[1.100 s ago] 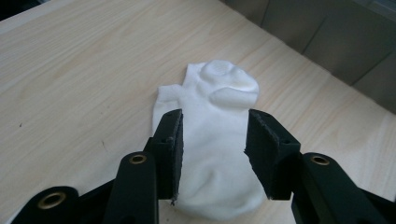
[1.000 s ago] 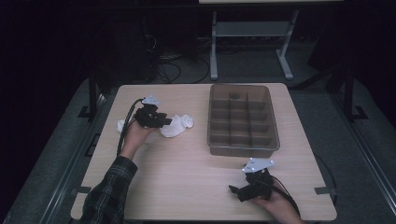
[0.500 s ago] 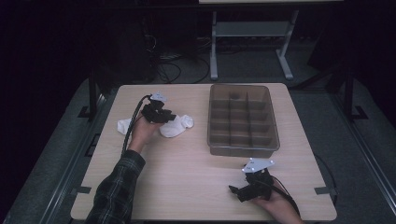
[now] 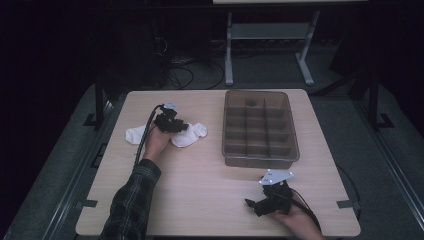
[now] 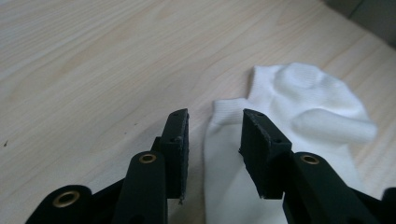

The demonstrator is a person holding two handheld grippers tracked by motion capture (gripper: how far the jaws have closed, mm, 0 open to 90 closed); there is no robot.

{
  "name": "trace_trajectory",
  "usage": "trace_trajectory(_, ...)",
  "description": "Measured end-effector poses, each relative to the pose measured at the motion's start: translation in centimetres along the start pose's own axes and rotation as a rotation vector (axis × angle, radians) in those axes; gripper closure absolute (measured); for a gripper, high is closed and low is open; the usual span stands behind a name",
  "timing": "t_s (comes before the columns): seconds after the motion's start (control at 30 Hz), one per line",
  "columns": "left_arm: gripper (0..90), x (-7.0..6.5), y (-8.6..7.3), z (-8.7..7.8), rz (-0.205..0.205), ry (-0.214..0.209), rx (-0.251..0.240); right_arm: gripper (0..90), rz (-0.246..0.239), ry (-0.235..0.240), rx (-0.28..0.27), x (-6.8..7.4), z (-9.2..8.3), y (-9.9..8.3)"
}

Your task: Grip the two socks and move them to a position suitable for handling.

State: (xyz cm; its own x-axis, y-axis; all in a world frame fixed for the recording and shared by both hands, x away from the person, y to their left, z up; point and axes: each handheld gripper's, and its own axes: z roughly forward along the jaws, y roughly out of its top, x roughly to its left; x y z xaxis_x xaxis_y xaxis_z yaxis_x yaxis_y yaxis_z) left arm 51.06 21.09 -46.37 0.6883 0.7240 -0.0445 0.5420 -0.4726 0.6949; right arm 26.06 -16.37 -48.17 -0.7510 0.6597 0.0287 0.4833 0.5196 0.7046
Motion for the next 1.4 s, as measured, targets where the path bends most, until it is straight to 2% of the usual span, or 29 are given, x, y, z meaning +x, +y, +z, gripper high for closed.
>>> trace_trajectory(0.17,60.5,0.4,-0.2,0.3,-0.023,-0.005,-0.012,2.3,0.000,0.000,0.000,0.0,0.0,0.0)
trace_trajectory(0.23,61.1,0.5,0.2,0.4,-0.026,-0.013,0.010,2.3,0.000,0.000,0.000,0.0,0.0,0.0)
trace_trajectory(0.3,64.5,0.3,0.6,0.5,-0.003,-0.009,0.035,2.3,0.000,0.000,0.001,0.0,0.0,0.0)
trace_trajectory(0.33,68.9,0.2,0.7,0.5,0.009,-0.010,0.046,2.3,0.000,0.000,0.000,0.0,0.0,0.0)
trace_trajectory(0.37,68.9,0.1,0.8,0.6,0.012,-0.018,0.049,2.3,0.000,0.000,0.000,0.0,0.0,0.0)
trace_trajectory(0.47,78.7,0.0,0.8,0.7,0.000,-0.034,0.039,2.3,-0.001,0.001,0.001,0.0,0.0,0.0)
trace_trajectory(0.57,83.8,0.1,0.7,0.6,-0.001,-0.050,0.044,2.3,0.000,0.001,0.002,0.0,0.0,0.0)
trace_trajectory(0.8,87.1,-0.1,0.8,0.6,0.009,-0.048,0.048,2.3,-0.001,0.002,0.002,0.0,0.0,0.0)
trace_trajectory(1.0,87.8,-0.4,1.3,-0.3,0.023,-0.048,0.022,2.3,-0.001,0.002,0.002,0.0,0.0,0.0)
trace_trajectory(1.2,88.1,-1.1,2.0,-1.5,0.053,-0.066,-0.011,2.3,0.000,0.001,0.000,0.0,0.0,0.0)
trace_trajectory(1.3,88.2,-1.3,2.3,-2.2,0.054,-0.082,-0.031,2.3,-0.001,0.002,0.001,0.0,0.0,0.0)
trace_trajectory(1.4,88.2,-1.6,2.6,-2.9,0.076,-0.089,-0.038,2.3,-0.002,0.002,0.002,0.0,0.0,0.0)
